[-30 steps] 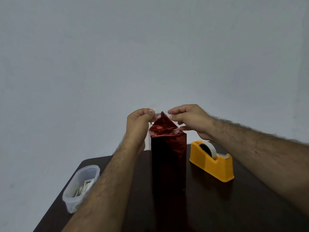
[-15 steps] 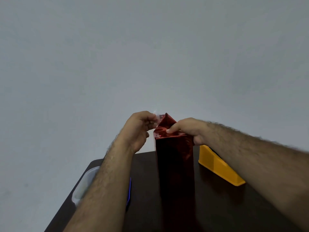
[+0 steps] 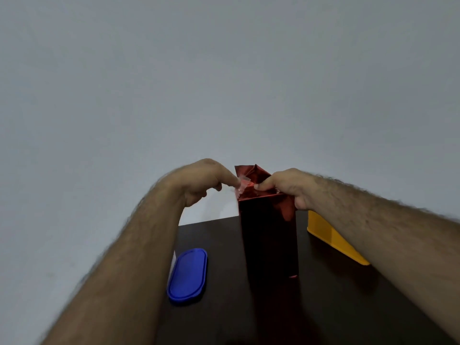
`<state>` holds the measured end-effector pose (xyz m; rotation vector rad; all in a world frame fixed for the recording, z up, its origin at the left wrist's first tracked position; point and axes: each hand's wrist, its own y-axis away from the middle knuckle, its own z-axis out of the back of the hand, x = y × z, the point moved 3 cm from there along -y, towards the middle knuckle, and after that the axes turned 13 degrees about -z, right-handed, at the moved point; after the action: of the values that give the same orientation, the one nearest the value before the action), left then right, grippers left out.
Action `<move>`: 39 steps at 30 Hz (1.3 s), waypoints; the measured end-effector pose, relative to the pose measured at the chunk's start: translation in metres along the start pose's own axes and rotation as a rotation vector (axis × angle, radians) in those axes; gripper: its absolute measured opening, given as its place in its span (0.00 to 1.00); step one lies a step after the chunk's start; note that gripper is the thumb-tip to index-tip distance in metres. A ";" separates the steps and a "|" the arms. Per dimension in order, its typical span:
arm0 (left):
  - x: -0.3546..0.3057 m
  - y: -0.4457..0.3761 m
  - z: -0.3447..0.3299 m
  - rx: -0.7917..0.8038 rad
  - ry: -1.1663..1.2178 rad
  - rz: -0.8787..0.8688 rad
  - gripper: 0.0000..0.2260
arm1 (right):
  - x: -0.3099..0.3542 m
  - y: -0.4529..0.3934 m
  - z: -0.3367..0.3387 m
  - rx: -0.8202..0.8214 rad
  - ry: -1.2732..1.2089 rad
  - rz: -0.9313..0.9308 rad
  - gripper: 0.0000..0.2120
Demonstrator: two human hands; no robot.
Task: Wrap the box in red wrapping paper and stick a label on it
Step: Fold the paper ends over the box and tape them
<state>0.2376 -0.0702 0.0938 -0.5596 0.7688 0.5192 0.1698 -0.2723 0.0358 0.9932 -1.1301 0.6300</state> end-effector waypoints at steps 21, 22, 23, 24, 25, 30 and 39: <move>-0.010 -0.042 -0.014 0.165 -0.251 0.227 0.02 | -0.002 0.013 0.003 -0.040 -0.060 0.030 0.20; -0.010 -0.044 -0.015 0.161 -0.273 0.228 0.06 | -0.002 0.013 0.003 -0.040 -0.059 0.030 0.20; -0.010 -0.045 -0.016 0.167 -0.298 0.234 0.10 | -0.002 0.013 0.004 -0.038 -0.060 0.031 0.21; -0.011 -0.045 -0.017 0.172 -0.321 0.239 0.13 | -0.002 0.013 0.004 -0.036 -0.060 0.032 0.21; -0.012 -0.044 -0.018 0.178 -0.349 0.238 0.13 | -0.002 0.013 0.003 -0.037 -0.057 0.034 0.22; -0.019 -0.046 -0.019 0.174 -0.495 0.205 0.10 | -0.001 0.012 0.001 -0.053 -0.036 0.039 0.22; -0.035 -0.050 -0.020 0.237 -0.662 0.201 0.15 | -0.001 0.014 0.000 -0.078 -0.022 0.031 0.20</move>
<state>0.2378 -0.1276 0.1224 -0.0686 0.2442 0.7360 0.1575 -0.2659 0.0399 0.9194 -1.1825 0.5969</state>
